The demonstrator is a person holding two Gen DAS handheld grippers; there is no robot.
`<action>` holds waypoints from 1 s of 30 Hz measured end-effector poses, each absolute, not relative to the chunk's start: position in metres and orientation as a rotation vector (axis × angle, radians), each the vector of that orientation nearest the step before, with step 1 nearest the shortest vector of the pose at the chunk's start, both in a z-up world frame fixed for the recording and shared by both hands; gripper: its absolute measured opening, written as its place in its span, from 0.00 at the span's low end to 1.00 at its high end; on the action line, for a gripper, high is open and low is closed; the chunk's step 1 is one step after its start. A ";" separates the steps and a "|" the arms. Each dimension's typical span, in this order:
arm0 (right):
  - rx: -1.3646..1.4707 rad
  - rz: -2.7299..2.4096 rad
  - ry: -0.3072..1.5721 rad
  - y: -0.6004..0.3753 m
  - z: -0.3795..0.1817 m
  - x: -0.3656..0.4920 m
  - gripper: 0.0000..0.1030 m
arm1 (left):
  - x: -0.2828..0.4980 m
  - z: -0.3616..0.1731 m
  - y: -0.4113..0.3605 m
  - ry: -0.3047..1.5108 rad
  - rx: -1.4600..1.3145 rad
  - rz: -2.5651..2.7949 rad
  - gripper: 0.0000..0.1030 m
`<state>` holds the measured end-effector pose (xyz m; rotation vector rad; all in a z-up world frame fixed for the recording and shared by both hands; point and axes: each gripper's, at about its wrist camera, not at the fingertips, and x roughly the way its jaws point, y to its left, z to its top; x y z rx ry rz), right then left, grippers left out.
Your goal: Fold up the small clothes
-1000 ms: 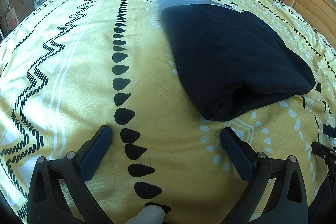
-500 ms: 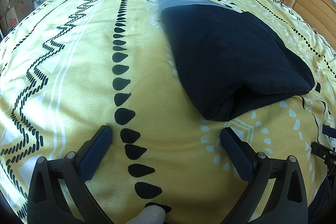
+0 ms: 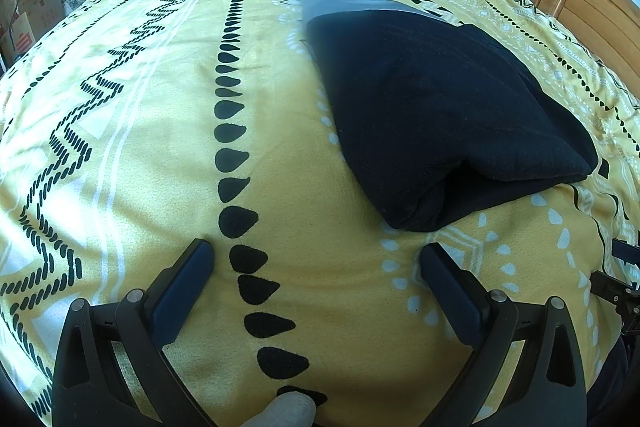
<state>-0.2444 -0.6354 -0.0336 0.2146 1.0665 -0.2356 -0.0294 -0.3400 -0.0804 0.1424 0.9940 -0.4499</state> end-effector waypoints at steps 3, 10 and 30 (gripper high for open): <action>0.215 -0.236 1.066 -0.635 -0.034 -0.245 1.00 | -0.030 -0.081 -0.340 0.995 0.141 -0.450 1.00; 0.215 -0.236 1.066 -0.635 -0.034 -0.244 1.00 | -0.029 -0.081 -0.340 0.994 0.142 -0.451 1.00; 0.215 -0.236 1.067 -0.635 -0.034 -0.244 1.00 | -0.029 -0.080 -0.338 0.991 0.125 -0.459 1.00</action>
